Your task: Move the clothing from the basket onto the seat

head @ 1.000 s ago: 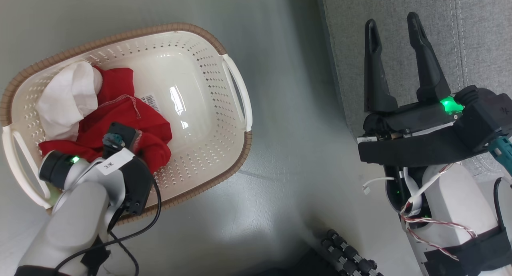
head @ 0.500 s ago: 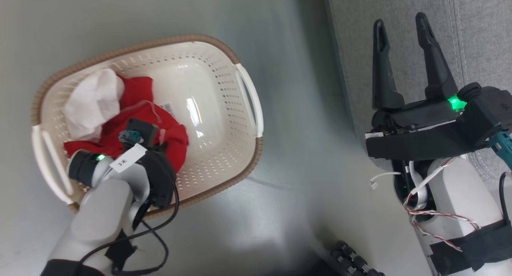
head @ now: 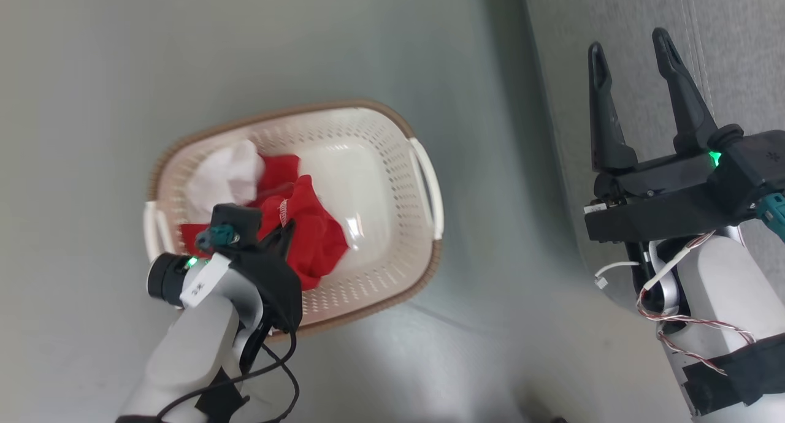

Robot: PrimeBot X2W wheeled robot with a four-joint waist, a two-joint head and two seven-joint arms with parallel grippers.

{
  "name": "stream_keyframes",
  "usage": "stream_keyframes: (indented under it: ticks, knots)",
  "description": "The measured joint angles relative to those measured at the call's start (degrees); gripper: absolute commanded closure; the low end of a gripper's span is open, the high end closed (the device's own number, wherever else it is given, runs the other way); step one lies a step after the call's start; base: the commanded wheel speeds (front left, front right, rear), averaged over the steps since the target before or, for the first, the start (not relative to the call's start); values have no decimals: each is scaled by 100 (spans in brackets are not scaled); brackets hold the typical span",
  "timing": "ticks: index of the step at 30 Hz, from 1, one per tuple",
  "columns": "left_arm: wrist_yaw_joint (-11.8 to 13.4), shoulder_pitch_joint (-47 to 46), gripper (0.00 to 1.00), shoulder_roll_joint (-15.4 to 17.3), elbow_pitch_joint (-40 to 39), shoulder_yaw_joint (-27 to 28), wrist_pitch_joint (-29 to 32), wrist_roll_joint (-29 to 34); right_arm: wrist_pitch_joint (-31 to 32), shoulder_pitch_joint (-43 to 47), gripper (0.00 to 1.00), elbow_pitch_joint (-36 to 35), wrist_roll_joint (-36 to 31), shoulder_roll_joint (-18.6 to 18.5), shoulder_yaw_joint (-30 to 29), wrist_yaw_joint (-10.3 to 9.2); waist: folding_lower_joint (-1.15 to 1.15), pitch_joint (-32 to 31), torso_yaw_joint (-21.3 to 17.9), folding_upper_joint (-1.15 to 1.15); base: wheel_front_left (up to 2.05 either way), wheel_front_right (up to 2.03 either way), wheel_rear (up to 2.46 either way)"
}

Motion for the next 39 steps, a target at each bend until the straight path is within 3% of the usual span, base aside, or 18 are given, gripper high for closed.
stream_keyframes:
  ticks: [16, 28, 39]
  knots:
    - [-1, 513, 100, -111, -23, 337, -1036, -349, 204, 427, 0, 382, 98, -212, -114, 91, -1, -1385, 694, 0, 0, 0, 0]
    - [14, 1004, 100, 16, -576, 449, -1160, -341, 216, 1151, 0, 710, 401, -189, -171, 91, -1, -2458, 922, -1, 0, 0, 0]
    - [189, 1508, 100, 60, -1458, 534, -1189, -268, 293, 1862, 0, 727, 513, -200, -171, 91, -2, -3280, 974, 0, 0, 0, 0]
